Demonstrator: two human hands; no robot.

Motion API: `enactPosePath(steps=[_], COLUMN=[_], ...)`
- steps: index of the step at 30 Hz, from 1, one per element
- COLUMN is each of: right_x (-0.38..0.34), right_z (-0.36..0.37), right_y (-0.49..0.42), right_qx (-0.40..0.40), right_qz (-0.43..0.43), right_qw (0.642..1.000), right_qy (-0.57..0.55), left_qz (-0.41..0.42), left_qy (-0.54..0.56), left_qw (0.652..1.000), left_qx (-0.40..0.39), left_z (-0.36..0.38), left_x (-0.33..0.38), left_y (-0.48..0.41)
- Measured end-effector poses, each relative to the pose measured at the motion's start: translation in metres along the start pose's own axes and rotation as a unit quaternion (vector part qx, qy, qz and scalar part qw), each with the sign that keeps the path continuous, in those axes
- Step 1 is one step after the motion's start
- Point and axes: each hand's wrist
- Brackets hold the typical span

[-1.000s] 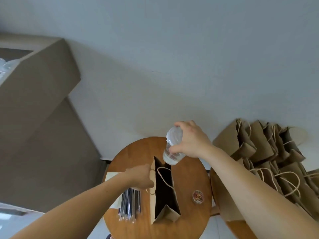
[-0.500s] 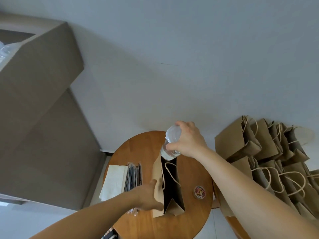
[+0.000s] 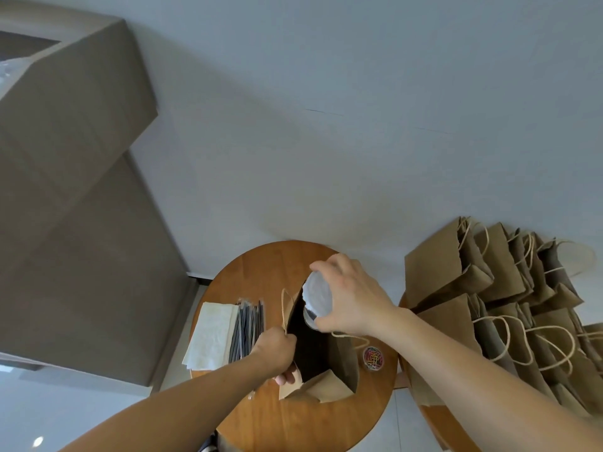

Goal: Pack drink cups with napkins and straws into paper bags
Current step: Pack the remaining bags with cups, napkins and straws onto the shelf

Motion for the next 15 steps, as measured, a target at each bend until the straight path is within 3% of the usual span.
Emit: enactPosePath(steps=[3, 6, 15], right_x=[-0.003, -0.001, 0.010], right_z=[0.007, 0.019, 0.108], right_y=[0.008, 0.016, 0.014], right_qx=[-0.014, -0.045, -0.142], right_qz=[-0.134, -0.199, -0.045], right_qw=[0.990, 0.978, 0.987], right_qy=[0.041, 0.051, 0.063], left_qz=[-0.016, -0.020, -0.004], left_qy=[0.030, 0.056, 0.050], left_qw=[0.999, 0.998, 0.998], left_qx=[-0.003, -0.009, -0.023], left_z=[-0.003, -0.007, -0.007], left_x=[0.004, 0.002, -0.010], left_y=[0.004, 0.006, 0.014])
Point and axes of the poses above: each hand's wrist, its own y-axis away from the middle knuckle, its own z-axis out of the palm, x = y × z, and after that the axes turned 9 degrees about x, right-handed
